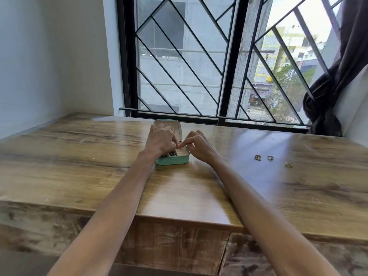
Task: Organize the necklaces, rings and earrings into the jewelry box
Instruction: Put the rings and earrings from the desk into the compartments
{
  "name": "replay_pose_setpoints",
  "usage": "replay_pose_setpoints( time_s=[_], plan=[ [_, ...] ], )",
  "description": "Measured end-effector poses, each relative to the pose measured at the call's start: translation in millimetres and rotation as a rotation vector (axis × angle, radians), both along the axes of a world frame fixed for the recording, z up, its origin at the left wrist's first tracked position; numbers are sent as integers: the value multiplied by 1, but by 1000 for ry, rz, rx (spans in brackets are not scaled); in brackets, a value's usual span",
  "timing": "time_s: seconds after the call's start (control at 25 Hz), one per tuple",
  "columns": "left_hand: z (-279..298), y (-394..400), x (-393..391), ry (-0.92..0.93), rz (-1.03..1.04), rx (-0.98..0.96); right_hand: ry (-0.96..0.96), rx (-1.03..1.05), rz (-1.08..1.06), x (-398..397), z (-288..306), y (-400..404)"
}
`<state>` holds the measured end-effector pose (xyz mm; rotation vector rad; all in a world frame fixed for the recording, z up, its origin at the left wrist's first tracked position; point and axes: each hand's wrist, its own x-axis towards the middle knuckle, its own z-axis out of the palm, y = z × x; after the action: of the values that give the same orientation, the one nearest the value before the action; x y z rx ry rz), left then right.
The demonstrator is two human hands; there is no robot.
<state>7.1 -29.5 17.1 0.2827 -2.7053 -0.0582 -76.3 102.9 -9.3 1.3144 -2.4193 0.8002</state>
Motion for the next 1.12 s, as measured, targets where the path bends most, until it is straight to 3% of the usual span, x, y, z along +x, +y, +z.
replay_pose_setpoints(
  time_s=[0.12, 0.28, 0.4, 0.52, 0.64, 0.96, 1.12],
  plan=[
    [-1, 4, 1, 20, -24, 21, -25, -67, -70, -1, 5, 13],
    [3, 38, -4, 171, -133, 46, -52, -210, -368, -12, 17, 67],
    [0, 83, -20, 182, -260, 0, -74, -80, -558, -31, 16, 122],
    [-6, 131, -47, 75, -328, 60, -189, 77, -675, -49, 9, 167],
    [-13, 165, -74, -46, -349, 159, -270, 181, -686, -61, 4, 189],
    [-32, 175, -98, -137, -347, 478, -361, 28, -638, -64, 2, 190],
    [-37, 177, -108, -149, -322, 514, -414, -14, -613, -66, -1, 188]
  ],
)
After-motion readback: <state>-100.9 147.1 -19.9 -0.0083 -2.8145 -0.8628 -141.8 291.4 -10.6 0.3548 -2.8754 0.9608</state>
